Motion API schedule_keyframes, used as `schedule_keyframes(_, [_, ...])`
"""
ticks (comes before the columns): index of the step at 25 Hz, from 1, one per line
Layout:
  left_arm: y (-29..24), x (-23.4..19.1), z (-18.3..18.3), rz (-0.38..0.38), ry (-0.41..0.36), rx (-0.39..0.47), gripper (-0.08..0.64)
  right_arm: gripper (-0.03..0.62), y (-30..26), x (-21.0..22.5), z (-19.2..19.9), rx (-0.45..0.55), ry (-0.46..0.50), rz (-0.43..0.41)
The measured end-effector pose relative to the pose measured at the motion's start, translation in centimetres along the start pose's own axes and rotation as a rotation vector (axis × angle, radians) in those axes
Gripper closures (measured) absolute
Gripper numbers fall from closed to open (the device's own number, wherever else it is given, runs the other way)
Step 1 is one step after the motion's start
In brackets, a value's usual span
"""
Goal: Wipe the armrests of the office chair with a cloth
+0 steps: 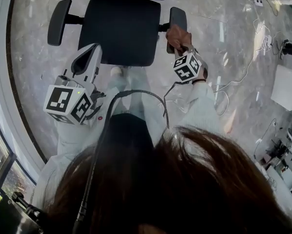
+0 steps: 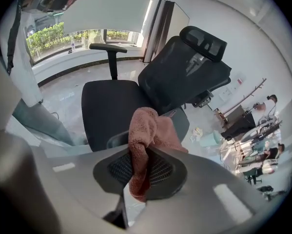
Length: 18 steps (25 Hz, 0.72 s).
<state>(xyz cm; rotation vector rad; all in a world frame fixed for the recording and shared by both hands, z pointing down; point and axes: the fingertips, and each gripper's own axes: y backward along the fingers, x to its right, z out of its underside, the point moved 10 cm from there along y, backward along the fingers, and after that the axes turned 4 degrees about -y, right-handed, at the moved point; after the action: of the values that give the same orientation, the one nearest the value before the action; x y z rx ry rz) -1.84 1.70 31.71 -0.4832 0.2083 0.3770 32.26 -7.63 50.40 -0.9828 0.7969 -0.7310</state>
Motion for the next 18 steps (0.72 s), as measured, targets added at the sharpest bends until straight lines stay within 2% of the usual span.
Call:
schedule_keyframes(7, [0.6, 0.0, 0.3, -0.112, 0.052, -0.03, 0.557, 0.557, -3.5, 5.8, -3.4, -0.021, 0.098, -0.003])
schedule_keyframes(18, [2.5, 1.4, 0.4, -0.216, 0.088, -0.008, 0.557, 0.557, -5.8, 10.8, -5.9, -0.028, 0.066, 0.021])
